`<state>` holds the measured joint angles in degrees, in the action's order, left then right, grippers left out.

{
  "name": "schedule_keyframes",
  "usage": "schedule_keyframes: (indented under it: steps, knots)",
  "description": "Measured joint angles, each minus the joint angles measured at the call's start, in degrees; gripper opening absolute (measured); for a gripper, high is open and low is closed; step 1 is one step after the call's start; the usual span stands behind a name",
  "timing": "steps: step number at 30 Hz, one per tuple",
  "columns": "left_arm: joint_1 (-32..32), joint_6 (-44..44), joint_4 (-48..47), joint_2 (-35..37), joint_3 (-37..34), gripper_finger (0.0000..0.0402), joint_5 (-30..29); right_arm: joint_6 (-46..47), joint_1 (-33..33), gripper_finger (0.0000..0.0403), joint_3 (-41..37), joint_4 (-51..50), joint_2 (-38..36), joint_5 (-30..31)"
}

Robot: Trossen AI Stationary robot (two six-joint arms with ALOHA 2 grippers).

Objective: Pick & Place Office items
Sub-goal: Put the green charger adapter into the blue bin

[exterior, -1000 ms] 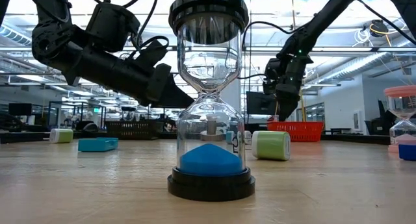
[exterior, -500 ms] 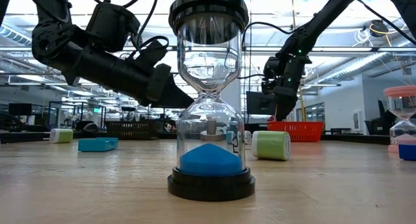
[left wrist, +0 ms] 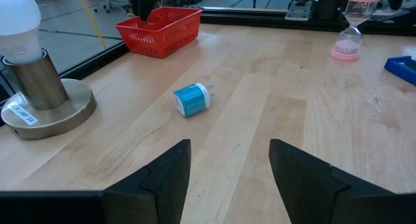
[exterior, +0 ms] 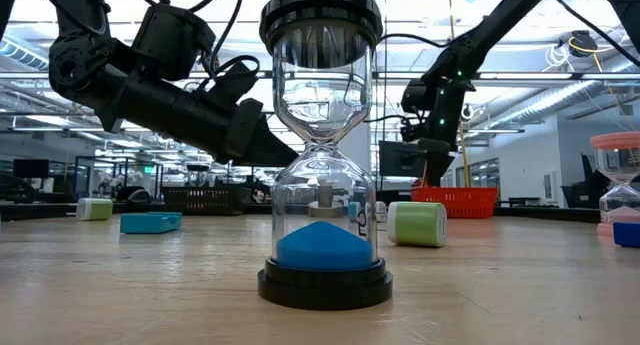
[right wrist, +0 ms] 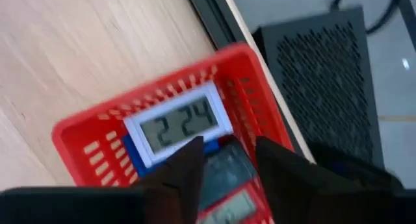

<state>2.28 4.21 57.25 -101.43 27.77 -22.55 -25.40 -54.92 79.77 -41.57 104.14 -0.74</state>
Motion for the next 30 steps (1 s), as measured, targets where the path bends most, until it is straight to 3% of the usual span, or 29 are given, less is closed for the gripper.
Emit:
schedule_keyframes:
  steps: [5, 8, 11, 15, 22, 26, 30]
  knots:
    - [0.0, 0.7, -0.2, 0.0, 0.0, 0.0213, 0.0, 4.0, 1.6, 0.0043, -0.1, -3.7, -3.0, 5.6]
    - [0.0, 1.3, -0.2, 0.0, 0.0, 0.0200, 0.0, 6.8, 3.4, 0.0008, -3.9, 0.4, -8.4, 5.1]
    - [0.0, 2.0, -0.2, 0.0, 0.0, 0.0168, 0.0, 10.6, 5.7, 0.0009, -11.6, 9.9, -15.9, 4.9]
    - [0.0, 2.3, -0.2, 0.0, 0.0, 0.0111, 0.0, 18.0, 8.3, 0.0002, -23.8, 23.2, -26.7, 0.2]
    - [-0.3, 2.3, -0.2, 0.0, 0.0, 0.0013, 2.9, 28.3, 13.6, 0.0001, -40.5, 37.3, -42.8, -2.6]
    - [-0.9, 4.0, -0.2, 0.0, 0.5, 0.0010, 4.6, 30.1, 15.5, 0.0001, -45.1, 39.1, -49.9, -3.2]
    - [-1.3, 3.8, -0.1, 0.0, 1.5, 0.0005, 8.2, 30.8, 16.7, 0.0001, -48.8, 43.1, -55.6, -8.3]
